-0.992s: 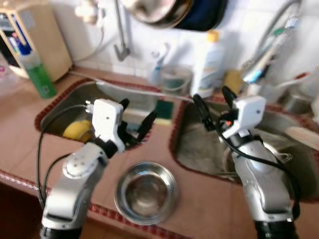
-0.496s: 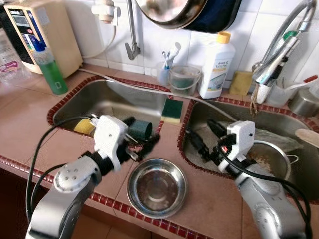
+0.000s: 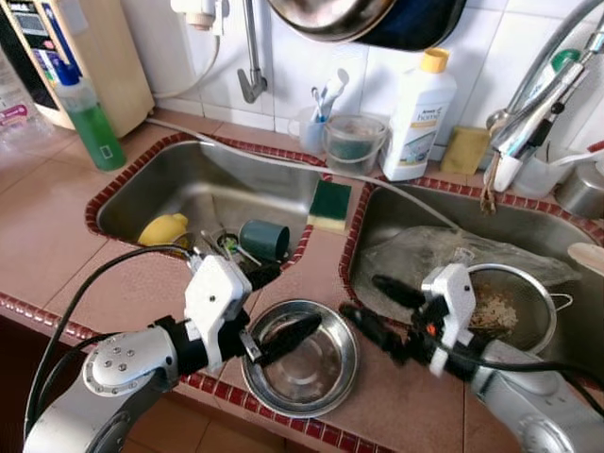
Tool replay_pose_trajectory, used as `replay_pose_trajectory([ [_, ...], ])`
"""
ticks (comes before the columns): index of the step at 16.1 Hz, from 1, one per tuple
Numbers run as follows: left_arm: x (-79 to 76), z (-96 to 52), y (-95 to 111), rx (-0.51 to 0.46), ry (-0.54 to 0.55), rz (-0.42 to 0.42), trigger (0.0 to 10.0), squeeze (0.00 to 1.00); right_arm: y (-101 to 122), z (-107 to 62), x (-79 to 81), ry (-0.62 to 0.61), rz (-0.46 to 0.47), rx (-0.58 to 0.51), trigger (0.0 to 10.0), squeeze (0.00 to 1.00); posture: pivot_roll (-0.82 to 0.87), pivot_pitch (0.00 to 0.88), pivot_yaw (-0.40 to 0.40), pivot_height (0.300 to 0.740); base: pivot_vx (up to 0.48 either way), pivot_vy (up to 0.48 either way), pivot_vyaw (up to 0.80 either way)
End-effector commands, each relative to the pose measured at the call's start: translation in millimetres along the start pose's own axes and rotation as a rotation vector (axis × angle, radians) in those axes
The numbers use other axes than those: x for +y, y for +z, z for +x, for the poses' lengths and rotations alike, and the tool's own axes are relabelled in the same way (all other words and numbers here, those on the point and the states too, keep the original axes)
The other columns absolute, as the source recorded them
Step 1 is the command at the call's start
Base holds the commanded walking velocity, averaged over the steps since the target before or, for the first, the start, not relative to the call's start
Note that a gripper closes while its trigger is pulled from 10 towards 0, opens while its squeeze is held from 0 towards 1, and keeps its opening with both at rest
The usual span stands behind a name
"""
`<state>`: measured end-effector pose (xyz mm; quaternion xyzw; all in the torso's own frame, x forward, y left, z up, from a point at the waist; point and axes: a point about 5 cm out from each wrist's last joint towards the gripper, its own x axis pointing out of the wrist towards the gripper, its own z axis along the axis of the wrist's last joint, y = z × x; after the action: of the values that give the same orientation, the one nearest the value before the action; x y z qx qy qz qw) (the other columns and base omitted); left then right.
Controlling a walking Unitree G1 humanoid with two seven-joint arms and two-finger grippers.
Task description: Kitchen organization
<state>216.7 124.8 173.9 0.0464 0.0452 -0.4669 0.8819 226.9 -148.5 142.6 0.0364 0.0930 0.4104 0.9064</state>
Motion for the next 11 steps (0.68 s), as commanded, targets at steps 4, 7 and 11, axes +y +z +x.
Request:
replay_pose_trajectory([
  [4, -3.6, -3.6, 5.6, 0.006, -0.031, 0.017, 10.0, 0.00, -2.0, -1.5, 5.1, 0.072, 0.041, 0.041, 10.0, 0.00, -0.07, 0.127, 0.007, 0.740, 0.000, 0.000, 0.00],
  [7, -6.1, -4.1, 9.1, -0.003, -0.044, 0.002, 10.0, 0.00, -6.0, 6.2, -5.3, 0.069, 0.110, 0.037, 10.0, 0.00, -0.06, 0.136, 0.003, 0.740, 0.000, 0.000, 0.00],
  [11, -7.8, -4.5, 12.5, -0.011, -0.038, -0.002, 10.0, 0.00, -11.9, 16.2, -17.0, 0.074, 0.158, 0.048, 10.0, 0.00, -0.05, 0.142, -0.010, 0.740, 0.000, 0.000, 0.00],
])
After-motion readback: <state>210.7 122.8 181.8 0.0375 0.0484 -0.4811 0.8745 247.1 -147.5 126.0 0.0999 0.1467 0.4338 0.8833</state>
